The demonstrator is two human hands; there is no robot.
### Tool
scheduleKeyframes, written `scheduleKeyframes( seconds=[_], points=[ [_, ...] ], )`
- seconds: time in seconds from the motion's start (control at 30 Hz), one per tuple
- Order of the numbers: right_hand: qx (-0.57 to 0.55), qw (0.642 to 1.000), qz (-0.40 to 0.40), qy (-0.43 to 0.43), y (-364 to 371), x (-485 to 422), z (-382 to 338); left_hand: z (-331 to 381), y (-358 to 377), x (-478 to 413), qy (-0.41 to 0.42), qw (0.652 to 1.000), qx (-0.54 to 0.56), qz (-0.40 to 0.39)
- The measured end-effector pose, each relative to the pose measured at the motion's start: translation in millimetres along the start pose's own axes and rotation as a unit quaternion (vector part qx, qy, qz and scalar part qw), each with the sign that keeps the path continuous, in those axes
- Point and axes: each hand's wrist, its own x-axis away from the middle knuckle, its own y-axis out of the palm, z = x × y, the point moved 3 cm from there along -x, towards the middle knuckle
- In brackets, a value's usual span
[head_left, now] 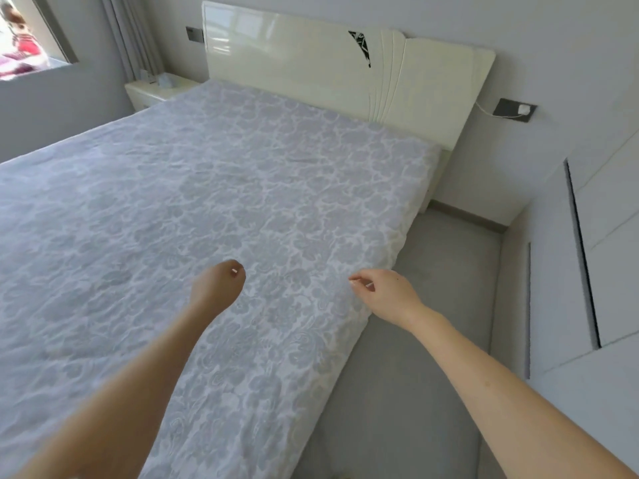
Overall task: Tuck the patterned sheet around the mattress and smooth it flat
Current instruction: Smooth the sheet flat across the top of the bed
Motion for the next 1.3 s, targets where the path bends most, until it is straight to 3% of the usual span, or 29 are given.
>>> scheduleKeyframes(
  seconds=[0.23,0.43,0.6,0.8,0.97,1.1,1.17,1.23,1.3],
  points=[
    [-0.015,1.000,-0.019,0.006,-63.6,-162.2,103.5,94.0,29.3,-119.5,-0.045,0.997,0.044,0.039],
    [0.038,0.998,-0.053,-0.020,-86.8,-361.9,180.0,154.0,81.4,-260.9,-0.053,0.994,0.067,0.073],
    [0.127,0.975,-0.171,-0.066,-70.7,-563.7,225.5,179.6,138.0,-405.6,-0.100,0.994,0.026,0.032],
    [0.157,0.971,-0.151,-0.102,-3.2,-733.8,277.9,168.6,206.1,-536.7,-0.164,0.979,0.083,0.088],
    [0.172,0.968,-0.120,-0.137,72.7,-808.6,333.0,118.4,288.9,-600.1,-0.217,0.963,0.114,0.113],
    [0.283,0.932,-0.161,-0.160,136.2,-823.0,353.4,66.8,375.1,-599.9,-0.266,0.960,-0.081,-0.026],
    [0.296,0.914,-0.128,-0.247,172.7,-774.3,351.3,54.7,418.9,-565.2,-0.245,0.960,-0.135,-0.021],
    [0.253,0.894,-0.114,-0.351,192.1,-712.4,349.4,58.8,444.3,-522.4,-0.196,0.973,-0.119,0.014],
    [0.244,0.840,-0.147,-0.461,197.0,-661.4,361.7,70.3,456.9,-477.2,-0.151,0.982,-0.111,0.026]
  ],
)
